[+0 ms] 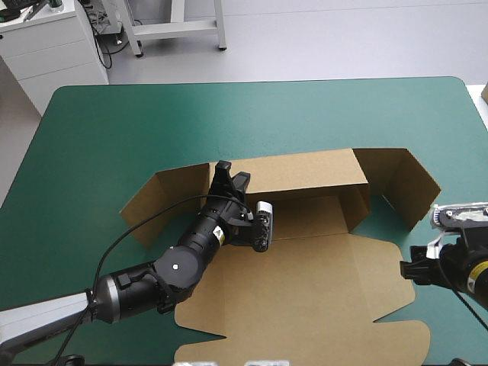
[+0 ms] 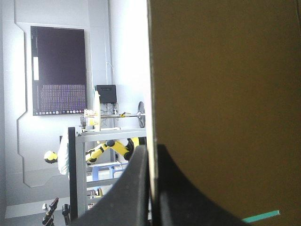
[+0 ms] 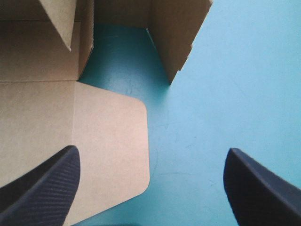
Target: Fold the box
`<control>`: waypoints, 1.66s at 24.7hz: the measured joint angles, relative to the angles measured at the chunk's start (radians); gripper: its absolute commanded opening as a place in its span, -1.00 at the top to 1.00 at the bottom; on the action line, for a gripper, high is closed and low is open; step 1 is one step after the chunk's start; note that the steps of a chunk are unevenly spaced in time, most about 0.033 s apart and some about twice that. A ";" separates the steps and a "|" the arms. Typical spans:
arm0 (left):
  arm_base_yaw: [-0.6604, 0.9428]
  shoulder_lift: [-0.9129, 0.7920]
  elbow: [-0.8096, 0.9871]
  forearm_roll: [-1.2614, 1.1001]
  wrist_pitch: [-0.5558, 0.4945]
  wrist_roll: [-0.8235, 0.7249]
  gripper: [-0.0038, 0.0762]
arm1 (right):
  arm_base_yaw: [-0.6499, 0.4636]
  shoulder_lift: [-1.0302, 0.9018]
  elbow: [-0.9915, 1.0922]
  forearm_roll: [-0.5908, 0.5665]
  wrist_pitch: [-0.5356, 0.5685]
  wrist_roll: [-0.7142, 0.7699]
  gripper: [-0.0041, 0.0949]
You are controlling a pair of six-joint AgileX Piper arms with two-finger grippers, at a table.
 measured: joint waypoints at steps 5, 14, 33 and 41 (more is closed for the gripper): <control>0.000 0.000 0.000 0.000 0.000 0.000 0.98 | 0.000 0.075 -0.100 -0.035 -0.013 0.007 -0.66; 0.000 0.000 0.000 0.002 0.000 0.000 0.98 | -0.001 0.348 -0.383 -0.059 -0.029 -0.071 -0.62; 0.000 0.000 0.000 0.004 0.000 0.018 0.98 | -0.620 1.143 -1.041 0.582 0.016 -0.585 -0.59; 0.000 0.000 0.000 0.004 0.002 0.018 0.98 | -0.620 1.149 -1.020 0.567 0.015 -0.602 -0.59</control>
